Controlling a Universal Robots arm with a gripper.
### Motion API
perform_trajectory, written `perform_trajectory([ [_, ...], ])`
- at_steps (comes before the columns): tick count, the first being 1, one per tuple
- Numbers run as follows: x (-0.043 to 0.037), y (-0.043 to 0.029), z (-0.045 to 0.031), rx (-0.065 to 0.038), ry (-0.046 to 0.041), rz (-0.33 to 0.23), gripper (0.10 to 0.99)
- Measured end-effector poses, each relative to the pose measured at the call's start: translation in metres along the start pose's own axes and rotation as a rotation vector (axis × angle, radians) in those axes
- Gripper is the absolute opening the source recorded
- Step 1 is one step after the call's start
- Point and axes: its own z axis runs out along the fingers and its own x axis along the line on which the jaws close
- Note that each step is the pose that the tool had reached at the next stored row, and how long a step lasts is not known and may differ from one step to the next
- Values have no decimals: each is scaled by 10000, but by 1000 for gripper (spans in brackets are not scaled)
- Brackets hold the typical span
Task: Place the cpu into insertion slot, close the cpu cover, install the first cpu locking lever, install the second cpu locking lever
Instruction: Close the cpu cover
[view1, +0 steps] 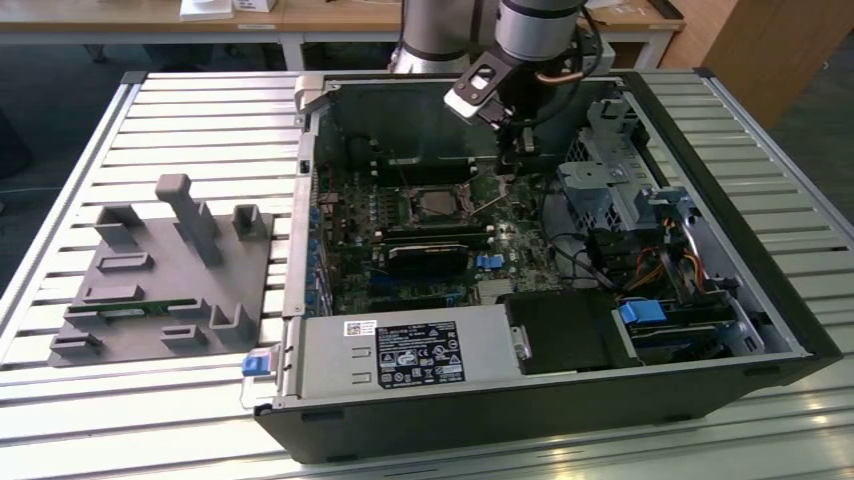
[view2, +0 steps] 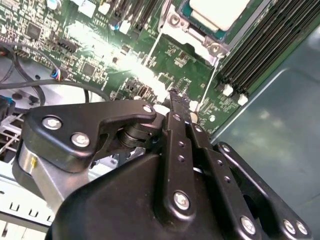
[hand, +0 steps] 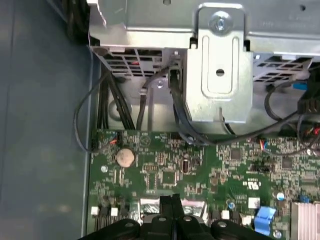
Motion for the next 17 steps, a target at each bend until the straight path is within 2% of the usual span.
perform_trajectory([
  [13, -2, 164, 44, 8, 1, 2, 106],
  [17, -2, 193, 76, 24, 0, 3, 106],
])
